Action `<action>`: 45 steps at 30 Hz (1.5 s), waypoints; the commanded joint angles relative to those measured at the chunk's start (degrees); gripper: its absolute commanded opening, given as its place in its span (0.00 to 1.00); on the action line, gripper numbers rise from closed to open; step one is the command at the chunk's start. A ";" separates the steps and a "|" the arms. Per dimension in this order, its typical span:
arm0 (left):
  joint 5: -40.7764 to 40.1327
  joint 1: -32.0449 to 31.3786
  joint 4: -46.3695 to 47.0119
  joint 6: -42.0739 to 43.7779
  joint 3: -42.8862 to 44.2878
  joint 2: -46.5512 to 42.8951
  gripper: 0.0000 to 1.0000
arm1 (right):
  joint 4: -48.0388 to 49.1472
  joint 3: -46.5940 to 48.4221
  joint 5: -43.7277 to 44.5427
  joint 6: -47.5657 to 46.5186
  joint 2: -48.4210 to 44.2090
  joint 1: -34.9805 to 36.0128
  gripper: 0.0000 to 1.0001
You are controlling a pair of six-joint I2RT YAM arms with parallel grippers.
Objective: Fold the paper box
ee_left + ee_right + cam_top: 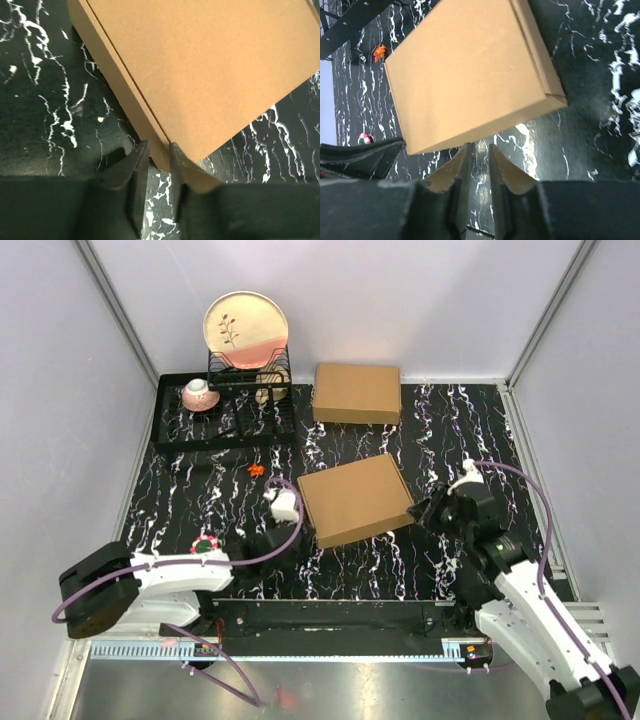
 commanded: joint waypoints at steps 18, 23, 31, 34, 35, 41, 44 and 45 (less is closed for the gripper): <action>-8.77 7.98 -18.61 -18.58 -2.58 -9.41 0.61 | 17.06 4.91 11.90 0.35 22.79 0.01 0.52; -5.59 11.84 -6.62 -13.57 -4.44 -8.36 0.64 | 18.47 9.93 16.46 -5.01 32.81 -0.34 0.55; 10.67 16.69 7.01 -9.17 -3.03 2.79 0.66 | 21.98 6.78 12.34 -4.23 37.58 -0.60 0.57; 16.03 17.57 7.91 -7.15 -0.13 7.44 0.66 | 21.73 4.67 11.64 -3.44 36.52 -0.60 0.57; 17.43 17.74 7.47 -6.97 1.35 8.51 0.66 | 21.73 3.79 11.29 -3.35 36.00 -0.43 0.57; 20.08 19.15 8.96 -6.88 3.04 13.88 0.65 | 22.43 -0.34 9.00 -1.68 32.83 -0.60 0.56; 20.35 20.20 8.43 -6.88 3.92 14.85 0.65 | 22.69 -1.83 7.68 -0.63 31.78 -0.43 0.56; 20.35 20.55 8.26 -6.79 4.01 14.85 0.65 | 22.95 -2.27 7.42 -0.36 31.52 -0.43 0.56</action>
